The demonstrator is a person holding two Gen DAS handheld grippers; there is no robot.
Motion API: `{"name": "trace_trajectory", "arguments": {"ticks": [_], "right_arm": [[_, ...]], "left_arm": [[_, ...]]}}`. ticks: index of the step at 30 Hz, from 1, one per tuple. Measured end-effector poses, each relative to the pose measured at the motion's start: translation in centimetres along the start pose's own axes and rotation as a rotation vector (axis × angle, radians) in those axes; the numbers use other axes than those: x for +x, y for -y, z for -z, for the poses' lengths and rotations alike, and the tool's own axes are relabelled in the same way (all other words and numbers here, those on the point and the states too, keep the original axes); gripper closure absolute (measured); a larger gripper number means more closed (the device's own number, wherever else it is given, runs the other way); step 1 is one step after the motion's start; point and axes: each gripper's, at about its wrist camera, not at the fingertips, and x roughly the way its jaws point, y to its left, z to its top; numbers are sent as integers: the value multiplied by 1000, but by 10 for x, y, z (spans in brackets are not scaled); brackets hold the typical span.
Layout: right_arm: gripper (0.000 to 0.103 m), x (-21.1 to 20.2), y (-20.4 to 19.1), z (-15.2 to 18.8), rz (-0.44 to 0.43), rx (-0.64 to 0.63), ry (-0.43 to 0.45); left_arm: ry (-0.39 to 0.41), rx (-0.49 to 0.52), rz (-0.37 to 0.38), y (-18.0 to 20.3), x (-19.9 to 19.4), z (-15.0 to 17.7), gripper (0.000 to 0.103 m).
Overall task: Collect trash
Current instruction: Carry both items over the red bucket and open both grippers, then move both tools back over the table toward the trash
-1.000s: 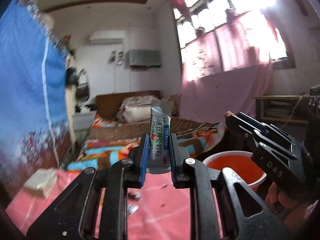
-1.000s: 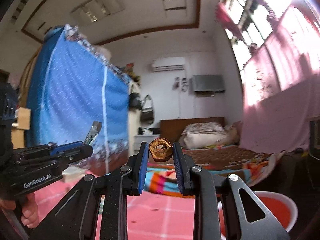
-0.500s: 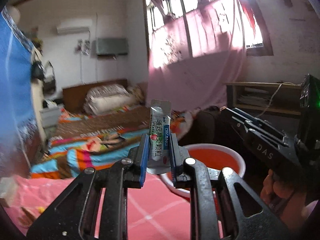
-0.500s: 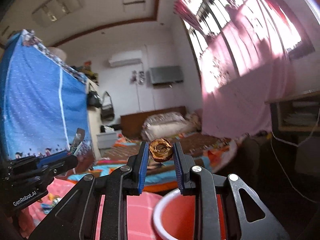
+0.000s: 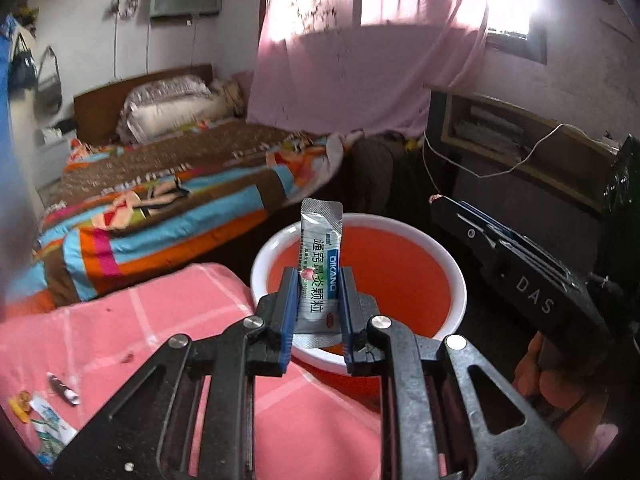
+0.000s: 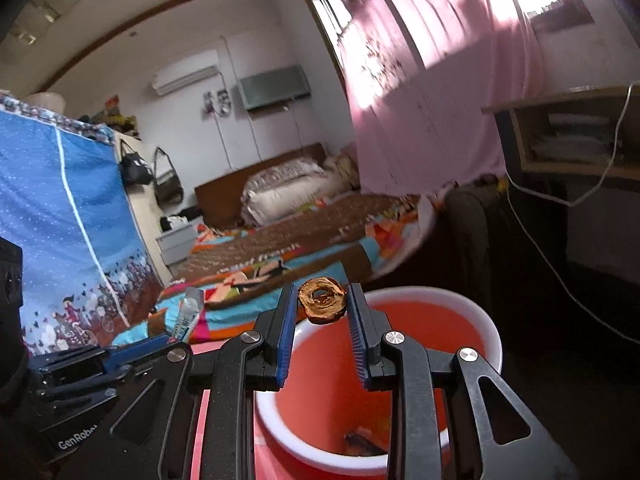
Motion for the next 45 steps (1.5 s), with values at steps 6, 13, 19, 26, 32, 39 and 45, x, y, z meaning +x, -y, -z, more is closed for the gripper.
{"name": "trace_trajectory", "arguments": {"ticks": [6,13,19,26,32,39,45], "right_arm": [[79,9,6,3,29,13,-63],[76,18,14,5,63,37,-117],[59,19,18,6,60,56,-130],[51,16,8,4,44,33,-112],[19,1,-13,0,-1,-13,-14],[0,-19,-44,0,-67,-78,127],[0,-27,-73,5,-116,-139,192]], "left_arm": [[-77,-51,38,-4,22,0,76],[-135,-126,73,-13,32,5,55],[-117,-163,36,-23,21,9,48],[-43,-240,-27,-47,-9,13,25],[118,-312,-197,-70,-56,23,0],[301,-381,-390,-98,-109,47,0],[361,-372,-491,-111,-141,64,0]]}}
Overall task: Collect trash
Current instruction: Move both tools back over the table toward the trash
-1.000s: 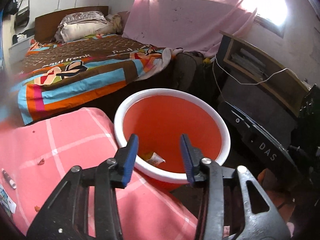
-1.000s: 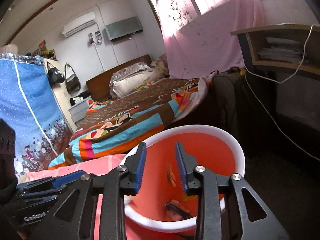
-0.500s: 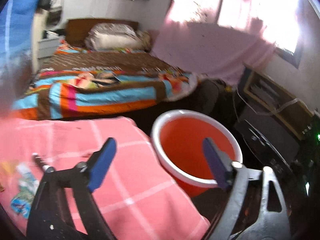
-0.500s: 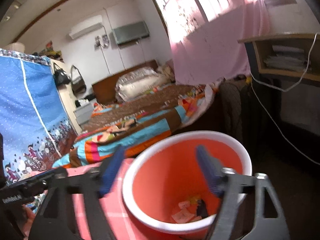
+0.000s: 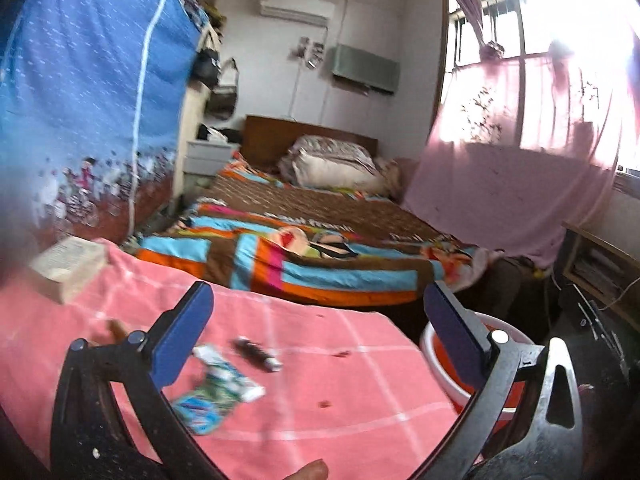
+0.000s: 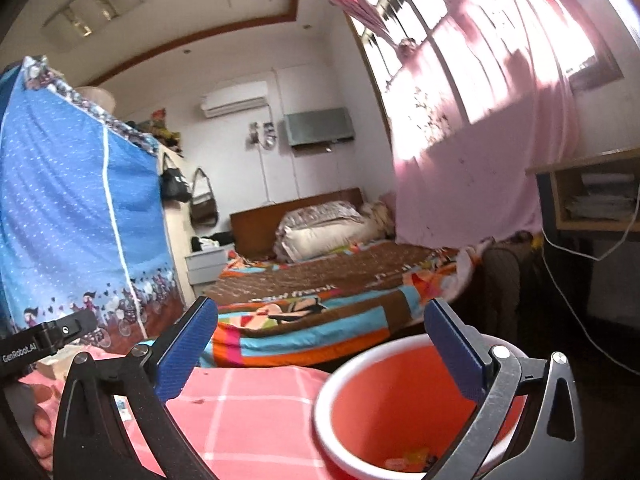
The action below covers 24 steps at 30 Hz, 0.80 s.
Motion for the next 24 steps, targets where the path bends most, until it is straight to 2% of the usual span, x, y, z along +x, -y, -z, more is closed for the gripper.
{"name": "trace_trajectory", "arguments": {"ticks": [9,13,24], "right_arm": [[0,-14,-52,7,-102,-47,74],[0,-19,-78,12,-160,-86,82],[0,-27,-139,33,-330,-231,71]], "left_arm": [[91,35,-116,-45,-43,4,0],[95,49,-132,-64,-56,6,0],[112,77,-244,-117,-86,14,0]]}}
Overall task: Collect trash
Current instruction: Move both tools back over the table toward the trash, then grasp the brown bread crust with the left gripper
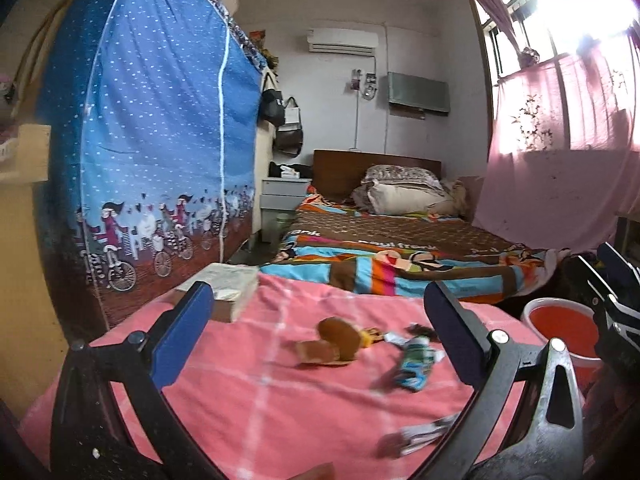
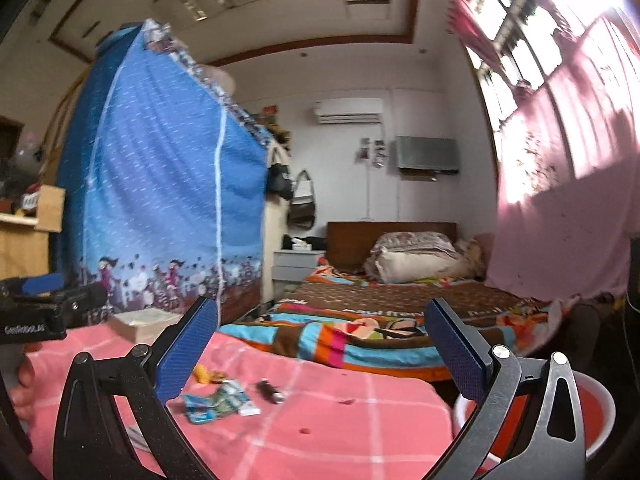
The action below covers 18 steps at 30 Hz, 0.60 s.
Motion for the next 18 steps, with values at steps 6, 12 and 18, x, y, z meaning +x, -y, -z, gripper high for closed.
{"name": "trace_trajectory", "arguments": {"ticks": [6,12,18], "right_arm": [[0,10,-21,6,-51,-41,-19],[0,25,-34,16,-78,-77,-75],[0,40,-37,25,-81,-87,-142]], "left_arm": [[-13,20,-23,-19,-2,5,0],[-79,9,-2,-26,14,3,0],[-201,-20,29,-32,40,5,0]]}}
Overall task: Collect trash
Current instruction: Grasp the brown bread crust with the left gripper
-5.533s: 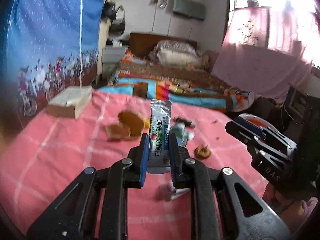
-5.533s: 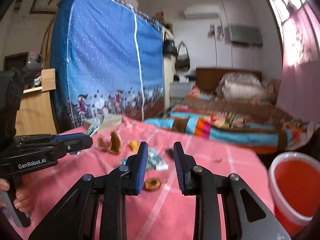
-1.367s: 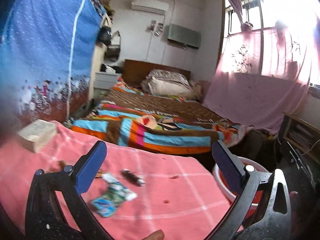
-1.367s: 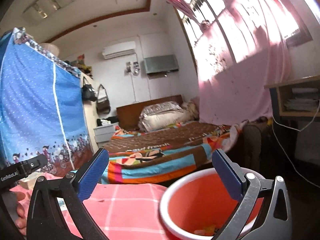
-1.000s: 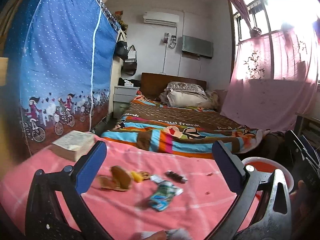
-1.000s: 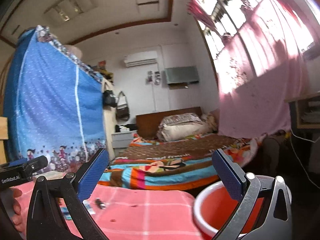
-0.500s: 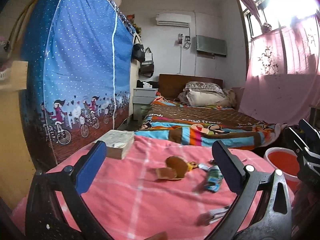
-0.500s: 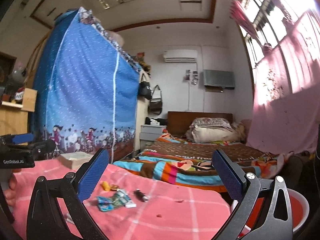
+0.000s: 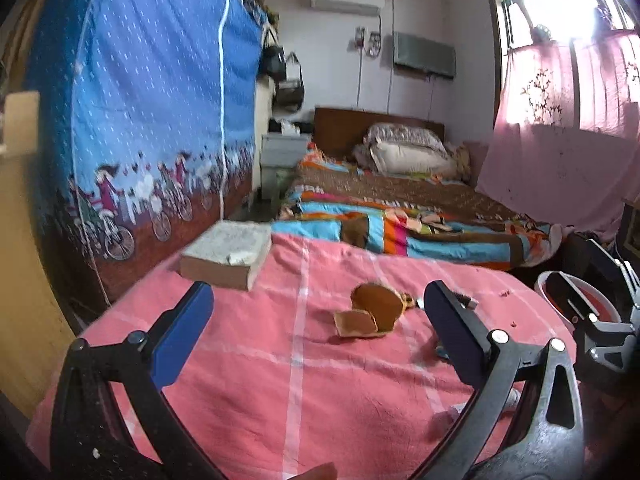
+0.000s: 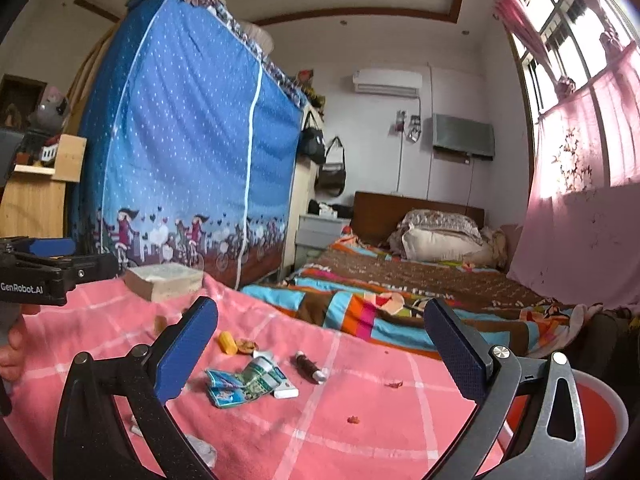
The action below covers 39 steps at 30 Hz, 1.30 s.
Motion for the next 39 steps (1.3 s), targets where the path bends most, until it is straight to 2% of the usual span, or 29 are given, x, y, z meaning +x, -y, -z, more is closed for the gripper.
{"name": "trace_trajectory", "arguments": {"ticks": [5,12,15,21,23,26,30,33,39], "right_arm": [[0,18,1,4,-32,18,-86],[0,54,8,14,-60,68,-278],[0,64,15,21,-65,113,-344],[0,74,24,30,-91,179,-424],[0,76,24,31,-102,184,-435],[0,78,23,31,-123,179,-448],[0,81,17,31,-148,159,-460],[0,81,15,31,-201,165,-466],[0,89,-2,32,-294,121,-515]], "left_arm": [[-105,-32,31,-7,21,-1,0],[-307,-48,102,-5,64,4,0],[-357,-48,110,0,79,6,8],[-410,-64,162,7,101,6,30],[-435,-63,170,7,106,9,47],[-452,-71,183,6,107,13,61],[-424,-95,184,1,100,11,63],[-412,-81,118,-3,88,10,63],[-430,-101,78,-20,71,18,63]]}}
